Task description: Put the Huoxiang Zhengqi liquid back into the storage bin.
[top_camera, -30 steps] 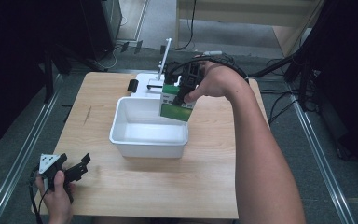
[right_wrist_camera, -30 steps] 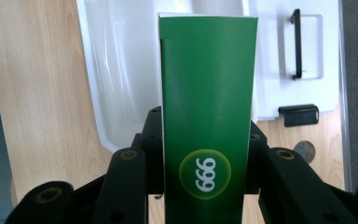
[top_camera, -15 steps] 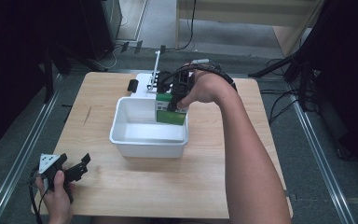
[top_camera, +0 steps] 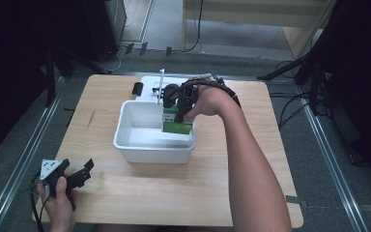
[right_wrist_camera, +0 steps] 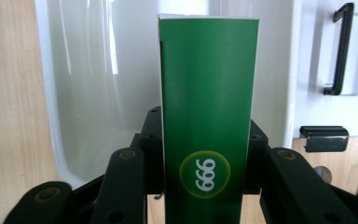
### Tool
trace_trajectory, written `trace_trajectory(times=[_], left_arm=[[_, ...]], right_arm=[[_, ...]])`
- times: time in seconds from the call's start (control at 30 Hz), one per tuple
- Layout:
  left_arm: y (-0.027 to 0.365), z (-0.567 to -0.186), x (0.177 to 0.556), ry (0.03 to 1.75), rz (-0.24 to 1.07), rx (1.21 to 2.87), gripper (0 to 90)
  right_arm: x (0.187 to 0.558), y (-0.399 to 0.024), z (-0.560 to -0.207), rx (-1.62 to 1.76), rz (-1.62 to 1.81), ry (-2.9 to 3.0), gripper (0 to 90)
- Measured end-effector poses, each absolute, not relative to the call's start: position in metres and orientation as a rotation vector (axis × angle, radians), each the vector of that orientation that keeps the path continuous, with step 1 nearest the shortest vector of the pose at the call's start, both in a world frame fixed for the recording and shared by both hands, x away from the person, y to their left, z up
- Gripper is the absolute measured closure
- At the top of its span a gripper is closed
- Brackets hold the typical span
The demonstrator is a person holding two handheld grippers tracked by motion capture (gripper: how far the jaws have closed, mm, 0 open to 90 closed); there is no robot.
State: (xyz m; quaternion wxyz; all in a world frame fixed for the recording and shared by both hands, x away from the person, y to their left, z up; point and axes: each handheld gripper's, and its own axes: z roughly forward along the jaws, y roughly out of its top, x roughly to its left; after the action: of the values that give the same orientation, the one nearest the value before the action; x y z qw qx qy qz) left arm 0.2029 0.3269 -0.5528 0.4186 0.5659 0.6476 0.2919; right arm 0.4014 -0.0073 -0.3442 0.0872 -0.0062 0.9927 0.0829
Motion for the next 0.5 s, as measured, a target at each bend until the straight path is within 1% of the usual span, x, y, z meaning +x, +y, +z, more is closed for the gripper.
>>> trace_trajectory(times=[0.5], left_arm=[[0.327, -0.553, 0.203, 1.626, 0.728, 1.421, 9.6]], right_arm=[[0.407, 0.0, -0.383, -0.042, 0.196, 2.965, 63.3]])
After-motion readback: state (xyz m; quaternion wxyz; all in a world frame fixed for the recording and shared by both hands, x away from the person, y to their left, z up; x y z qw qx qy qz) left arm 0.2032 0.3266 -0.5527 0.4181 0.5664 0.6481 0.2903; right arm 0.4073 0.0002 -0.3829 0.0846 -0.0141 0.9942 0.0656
